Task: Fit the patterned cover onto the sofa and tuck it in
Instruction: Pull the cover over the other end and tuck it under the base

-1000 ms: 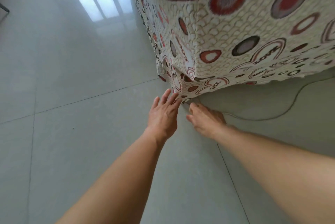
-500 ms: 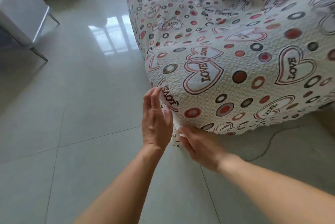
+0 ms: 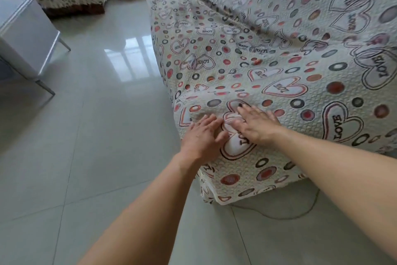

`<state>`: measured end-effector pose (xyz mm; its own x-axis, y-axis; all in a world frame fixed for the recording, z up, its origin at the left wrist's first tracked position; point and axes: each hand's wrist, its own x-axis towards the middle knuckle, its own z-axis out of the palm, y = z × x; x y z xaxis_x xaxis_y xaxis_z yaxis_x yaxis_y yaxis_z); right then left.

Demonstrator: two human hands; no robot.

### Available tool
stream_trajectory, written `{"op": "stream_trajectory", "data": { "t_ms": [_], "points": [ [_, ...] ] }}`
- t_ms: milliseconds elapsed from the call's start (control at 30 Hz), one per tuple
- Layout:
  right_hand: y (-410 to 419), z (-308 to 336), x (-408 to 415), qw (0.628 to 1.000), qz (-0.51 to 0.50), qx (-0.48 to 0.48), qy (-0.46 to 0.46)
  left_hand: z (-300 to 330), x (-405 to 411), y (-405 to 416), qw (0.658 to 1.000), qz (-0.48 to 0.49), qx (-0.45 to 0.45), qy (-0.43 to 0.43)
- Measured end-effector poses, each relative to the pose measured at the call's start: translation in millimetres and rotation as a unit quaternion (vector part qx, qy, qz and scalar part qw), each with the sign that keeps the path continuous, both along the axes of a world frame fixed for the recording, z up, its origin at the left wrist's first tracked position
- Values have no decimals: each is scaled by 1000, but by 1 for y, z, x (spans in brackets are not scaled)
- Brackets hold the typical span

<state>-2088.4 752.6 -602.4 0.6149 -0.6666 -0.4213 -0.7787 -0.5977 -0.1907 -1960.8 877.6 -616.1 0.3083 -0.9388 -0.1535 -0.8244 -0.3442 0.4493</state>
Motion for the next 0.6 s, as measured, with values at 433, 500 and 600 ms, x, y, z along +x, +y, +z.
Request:
{"op": "stream_trajectory", "data": {
  "t_ms": [433, 500, 600],
  "points": [
    [-59, -16, 17, 985, -113, -8, 129, -8, 14, -60, 994, -84, 73, -14],
    [-81, -21, 18, 984, -111, -13, 141, -12, 16, -78, 994, -83, 76, -10],
    [-120, -32, 18, 984, -98, -16, 148, -22, 18, -113, 992, -79, 102, -11]
  ]
}}
